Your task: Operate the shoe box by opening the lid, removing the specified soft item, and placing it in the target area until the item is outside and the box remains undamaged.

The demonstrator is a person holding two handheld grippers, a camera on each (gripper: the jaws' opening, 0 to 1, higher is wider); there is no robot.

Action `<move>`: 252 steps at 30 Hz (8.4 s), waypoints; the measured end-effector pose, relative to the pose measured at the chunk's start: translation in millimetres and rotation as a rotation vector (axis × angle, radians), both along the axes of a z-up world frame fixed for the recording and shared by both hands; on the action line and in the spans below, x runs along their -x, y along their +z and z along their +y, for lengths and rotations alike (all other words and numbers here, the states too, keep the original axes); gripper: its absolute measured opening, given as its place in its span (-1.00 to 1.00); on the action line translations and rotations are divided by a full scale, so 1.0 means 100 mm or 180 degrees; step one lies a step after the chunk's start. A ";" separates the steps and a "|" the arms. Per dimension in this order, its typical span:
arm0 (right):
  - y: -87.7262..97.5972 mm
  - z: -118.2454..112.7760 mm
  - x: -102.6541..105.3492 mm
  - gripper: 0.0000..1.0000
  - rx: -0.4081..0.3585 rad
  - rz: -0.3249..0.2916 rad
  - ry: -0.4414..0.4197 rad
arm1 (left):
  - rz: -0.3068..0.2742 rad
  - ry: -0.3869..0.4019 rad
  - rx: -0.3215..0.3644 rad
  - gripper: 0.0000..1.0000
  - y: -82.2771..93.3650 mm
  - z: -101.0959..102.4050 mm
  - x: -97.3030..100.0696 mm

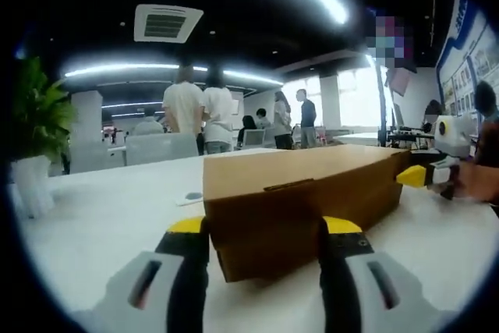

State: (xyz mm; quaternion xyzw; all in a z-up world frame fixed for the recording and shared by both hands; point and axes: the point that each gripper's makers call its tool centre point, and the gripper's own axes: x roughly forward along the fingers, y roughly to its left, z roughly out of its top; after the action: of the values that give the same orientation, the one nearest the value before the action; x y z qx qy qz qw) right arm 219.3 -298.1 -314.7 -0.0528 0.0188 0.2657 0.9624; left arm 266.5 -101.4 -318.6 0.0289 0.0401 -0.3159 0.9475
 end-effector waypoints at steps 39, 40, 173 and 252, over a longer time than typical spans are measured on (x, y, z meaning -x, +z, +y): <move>0.04 0.09 -0.13 0.47 0.0146 -0.0034 0.0044 | -0.0083 0.0017 0.0020 0.35 0.02 -0.05 0.01; 0.04 0.09 -0.12 0.47 0.0147 -0.0029 0.0053 | -0.0075 0.0035 0.0015 0.35 0.03 -0.05 0.03; -0.01 0.46 0.87 0.36 0.0225 0.0078 0.0792 | 0.0033 0.0863 0.0102 0.15 0.01 0.43 1.61; -0.02 0.37 1.17 0.39 0.0216 0.0100 0.0557 | -0.0041 0.0749 0.0008 0.16 0.00 0.41 1.87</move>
State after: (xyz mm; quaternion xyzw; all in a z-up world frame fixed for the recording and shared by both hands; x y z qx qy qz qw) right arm 102.1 -261.2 -316.2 -0.0827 0.0382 0.3488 0.9328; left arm 79.9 -60.7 -318.6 0.0248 0.0367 -0.2023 0.9783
